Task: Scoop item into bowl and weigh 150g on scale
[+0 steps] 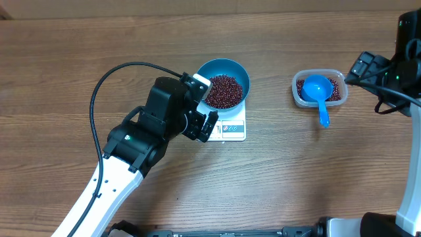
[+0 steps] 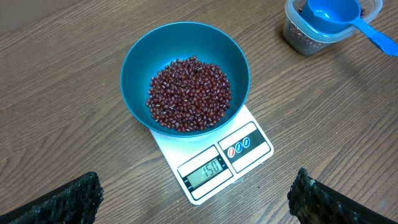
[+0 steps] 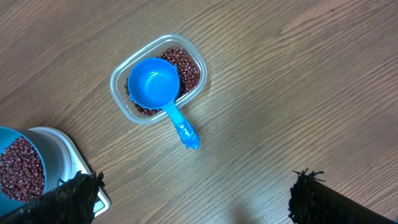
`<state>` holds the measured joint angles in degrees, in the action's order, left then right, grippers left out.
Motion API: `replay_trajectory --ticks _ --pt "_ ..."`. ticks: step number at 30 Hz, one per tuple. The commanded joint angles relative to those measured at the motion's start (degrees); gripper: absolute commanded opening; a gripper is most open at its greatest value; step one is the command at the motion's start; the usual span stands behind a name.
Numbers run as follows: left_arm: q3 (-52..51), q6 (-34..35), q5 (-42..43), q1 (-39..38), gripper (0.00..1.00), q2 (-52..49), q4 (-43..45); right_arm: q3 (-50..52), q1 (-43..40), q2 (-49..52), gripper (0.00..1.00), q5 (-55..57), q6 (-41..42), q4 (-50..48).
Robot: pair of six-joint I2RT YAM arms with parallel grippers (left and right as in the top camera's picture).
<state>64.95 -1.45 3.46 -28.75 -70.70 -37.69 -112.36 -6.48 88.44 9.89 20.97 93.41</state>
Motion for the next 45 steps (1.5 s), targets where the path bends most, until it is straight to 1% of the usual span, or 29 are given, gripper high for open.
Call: replay_trajectory --ticks 1,40,45 --pt "-0.31 0.81 0.63 0.24 1.0 -0.09 -0.02 -0.13 0.09 1.07 1.0 0.37 -0.46 -1.25" --pt "-0.31 0.79 0.61 0.24 1.0 -0.09 0.02 -0.13 0.09 1.07 1.0 0.39 -0.46 -1.75" --pt "-0.33 0.79 0.63 0.24 1.0 -0.09 -1.18 -0.13 0.09 1.07 1.0 0.39 -0.48 -1.75"
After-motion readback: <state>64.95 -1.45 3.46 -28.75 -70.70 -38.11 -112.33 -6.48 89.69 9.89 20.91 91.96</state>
